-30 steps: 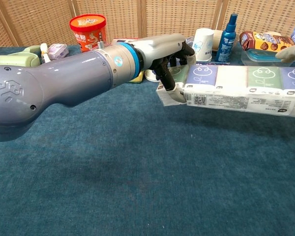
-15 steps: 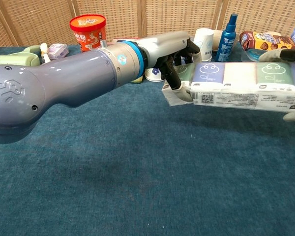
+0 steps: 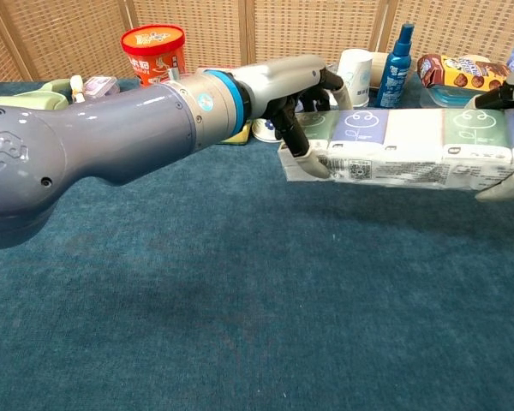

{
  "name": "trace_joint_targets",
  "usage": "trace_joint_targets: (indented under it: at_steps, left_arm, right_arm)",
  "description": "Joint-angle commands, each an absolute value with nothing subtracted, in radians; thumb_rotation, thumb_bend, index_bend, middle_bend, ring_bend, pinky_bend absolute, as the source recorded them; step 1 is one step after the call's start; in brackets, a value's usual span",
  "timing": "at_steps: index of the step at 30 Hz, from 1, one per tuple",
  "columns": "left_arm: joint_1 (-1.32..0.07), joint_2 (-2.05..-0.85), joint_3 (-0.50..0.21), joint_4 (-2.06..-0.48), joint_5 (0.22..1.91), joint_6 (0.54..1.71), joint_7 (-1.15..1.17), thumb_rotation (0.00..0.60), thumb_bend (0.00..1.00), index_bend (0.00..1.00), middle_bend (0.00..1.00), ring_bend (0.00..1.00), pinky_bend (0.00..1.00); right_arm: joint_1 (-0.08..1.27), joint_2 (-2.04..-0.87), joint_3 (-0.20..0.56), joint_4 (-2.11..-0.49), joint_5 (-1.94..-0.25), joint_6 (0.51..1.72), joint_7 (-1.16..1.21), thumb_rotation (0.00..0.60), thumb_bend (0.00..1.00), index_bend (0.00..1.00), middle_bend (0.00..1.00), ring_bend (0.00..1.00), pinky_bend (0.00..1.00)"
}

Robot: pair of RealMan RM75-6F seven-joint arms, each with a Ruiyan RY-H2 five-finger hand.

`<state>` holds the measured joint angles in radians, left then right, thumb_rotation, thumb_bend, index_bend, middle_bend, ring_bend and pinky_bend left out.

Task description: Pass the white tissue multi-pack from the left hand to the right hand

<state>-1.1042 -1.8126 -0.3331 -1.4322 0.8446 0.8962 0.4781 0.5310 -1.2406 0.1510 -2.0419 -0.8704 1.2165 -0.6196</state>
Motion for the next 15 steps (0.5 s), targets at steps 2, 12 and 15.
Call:
trace_joint_targets:
  at_steps: [2,12,15]
  left_arm:
    - [-1.111,-1.792,-0.322,-1.455,0.817,0.875,0.496,0.600,0.00,0.01,0.03,0.02,0.20]
    - [-1.110,-1.708,-0.302,-1.550,0.801,0.852,0.501,0.600,0.00,0.00,0.00,0.00,0.05]
    - [-1.088,-1.646,-0.276,-1.615,0.813,0.881,0.526,0.600,0.00,0.00,0.00,0.00,0.05]
  right_arm:
    - [0.533,-1.239,0.148,-2.046,-0.874,1.224,-0.619,0.600,0.54,0.58,0.67,0.63,0.83]
    - [0.532,-1.230,0.140,-2.046,-0.872,1.238,-0.613,0.600,0.54,0.58,0.67,0.63,0.83]
    - [0.531,-1.223,0.138,-2.043,-0.871,1.239,-0.608,0.600,0.54,0.59,0.67,0.63,0.83]
